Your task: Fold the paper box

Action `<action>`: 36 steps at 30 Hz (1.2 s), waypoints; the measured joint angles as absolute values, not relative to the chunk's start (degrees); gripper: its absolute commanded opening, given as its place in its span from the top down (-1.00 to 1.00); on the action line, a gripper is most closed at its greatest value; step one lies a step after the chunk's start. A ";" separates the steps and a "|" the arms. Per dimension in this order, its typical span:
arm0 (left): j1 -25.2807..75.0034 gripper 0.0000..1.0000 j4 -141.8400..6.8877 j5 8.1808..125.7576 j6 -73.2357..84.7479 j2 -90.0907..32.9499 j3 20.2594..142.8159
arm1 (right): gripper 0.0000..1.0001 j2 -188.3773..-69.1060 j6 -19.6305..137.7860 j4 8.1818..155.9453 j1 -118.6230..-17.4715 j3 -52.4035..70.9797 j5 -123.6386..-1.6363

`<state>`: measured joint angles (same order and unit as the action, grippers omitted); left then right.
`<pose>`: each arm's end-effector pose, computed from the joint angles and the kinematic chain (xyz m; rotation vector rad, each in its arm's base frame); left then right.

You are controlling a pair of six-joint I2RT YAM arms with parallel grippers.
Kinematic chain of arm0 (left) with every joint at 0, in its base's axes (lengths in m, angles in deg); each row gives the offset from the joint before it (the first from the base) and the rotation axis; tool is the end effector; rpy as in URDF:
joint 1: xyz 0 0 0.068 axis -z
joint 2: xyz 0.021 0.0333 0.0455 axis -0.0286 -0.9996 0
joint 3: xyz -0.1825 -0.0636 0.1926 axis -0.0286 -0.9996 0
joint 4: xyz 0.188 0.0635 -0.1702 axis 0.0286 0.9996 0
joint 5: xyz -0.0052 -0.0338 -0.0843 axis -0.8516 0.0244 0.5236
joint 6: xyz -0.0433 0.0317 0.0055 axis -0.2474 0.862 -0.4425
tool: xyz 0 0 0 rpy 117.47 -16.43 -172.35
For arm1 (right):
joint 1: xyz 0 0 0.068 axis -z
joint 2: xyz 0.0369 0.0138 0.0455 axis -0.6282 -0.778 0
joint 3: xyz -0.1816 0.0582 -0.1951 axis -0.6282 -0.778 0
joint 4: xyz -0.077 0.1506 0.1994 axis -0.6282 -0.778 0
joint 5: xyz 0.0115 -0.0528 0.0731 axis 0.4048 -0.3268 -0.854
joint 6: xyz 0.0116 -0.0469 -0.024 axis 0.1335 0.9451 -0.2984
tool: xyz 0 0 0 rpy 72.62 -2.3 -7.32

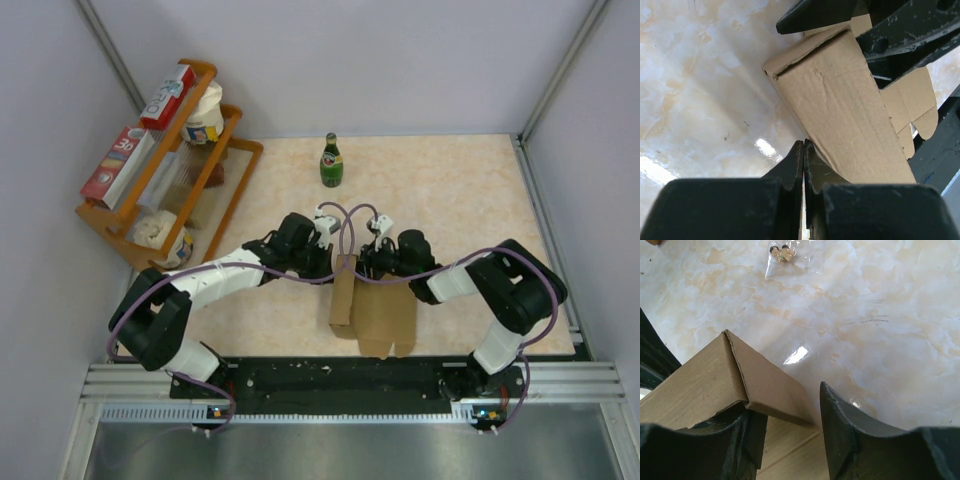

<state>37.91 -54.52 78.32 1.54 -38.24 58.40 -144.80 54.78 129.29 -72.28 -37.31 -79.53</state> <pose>0.2271 -0.2029 0.2024 0.6812 2.4107 -0.8409 0.2416 0.1768 0.1315 -0.6777 1.9083 0.9196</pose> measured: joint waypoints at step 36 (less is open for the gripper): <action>37.61 1.00 -54.35 68.51 0.50 -31.47 57.99 | -0.16 -110.62 52.00 102.17 -72.53 -44.24 -64.86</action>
